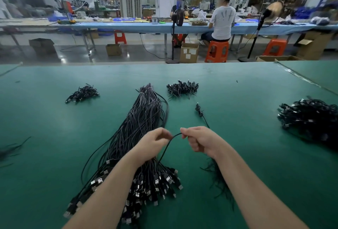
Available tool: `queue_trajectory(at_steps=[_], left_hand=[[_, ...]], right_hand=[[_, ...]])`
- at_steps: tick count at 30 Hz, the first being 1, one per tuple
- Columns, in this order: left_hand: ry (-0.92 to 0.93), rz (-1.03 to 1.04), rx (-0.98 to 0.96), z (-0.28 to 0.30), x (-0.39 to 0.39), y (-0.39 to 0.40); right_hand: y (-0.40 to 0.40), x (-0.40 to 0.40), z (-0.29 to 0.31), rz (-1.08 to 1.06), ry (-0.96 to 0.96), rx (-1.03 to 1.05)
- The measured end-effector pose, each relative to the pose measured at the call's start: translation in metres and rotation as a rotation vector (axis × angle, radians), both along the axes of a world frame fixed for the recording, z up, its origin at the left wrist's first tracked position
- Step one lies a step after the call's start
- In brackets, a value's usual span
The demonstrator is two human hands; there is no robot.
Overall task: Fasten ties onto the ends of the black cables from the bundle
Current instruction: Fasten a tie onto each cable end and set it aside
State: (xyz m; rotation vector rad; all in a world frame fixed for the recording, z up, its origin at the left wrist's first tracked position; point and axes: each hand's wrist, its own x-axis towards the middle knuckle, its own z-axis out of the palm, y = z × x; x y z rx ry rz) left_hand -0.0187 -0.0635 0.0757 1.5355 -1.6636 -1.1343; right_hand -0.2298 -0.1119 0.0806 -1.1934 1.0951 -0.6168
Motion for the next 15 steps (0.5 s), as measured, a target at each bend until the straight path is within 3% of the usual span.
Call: queue_trajectory(at_steps=[2, 3, 7, 8, 13, 15], left_hand=[[0.413, 0.019, 0.106, 0.01, -0.014, 0.003], [0.466, 0.024, 0.135, 0.013, -0.02, 0.004], [-0.213, -0.04, -0.064, 0.016, -0.032, 0.002], [-0.29, -0.045, -0.076, 0.016, -0.033, 0.002], [-0.425, -0.028, -0.085, 0.018, -0.035, 0.005], [-0.361, -0.023, -0.072, 0.021, -0.038, 0.008]], right_hand=[[0.005, 0.009, 0.001, 0.031, 0.11, -0.059], [0.006, 0.013, 0.002, 0.028, 0.147, -0.069], [0.006, 0.017, 0.003, 0.026, 0.193, -0.108], [0.006, 0.017, 0.003, 0.015, 0.158, -0.097], [0.007, 0.019, 0.009, -0.103, -0.203, 0.068], [0.007, 0.022, 0.006, -0.142, -0.298, 0.127]])
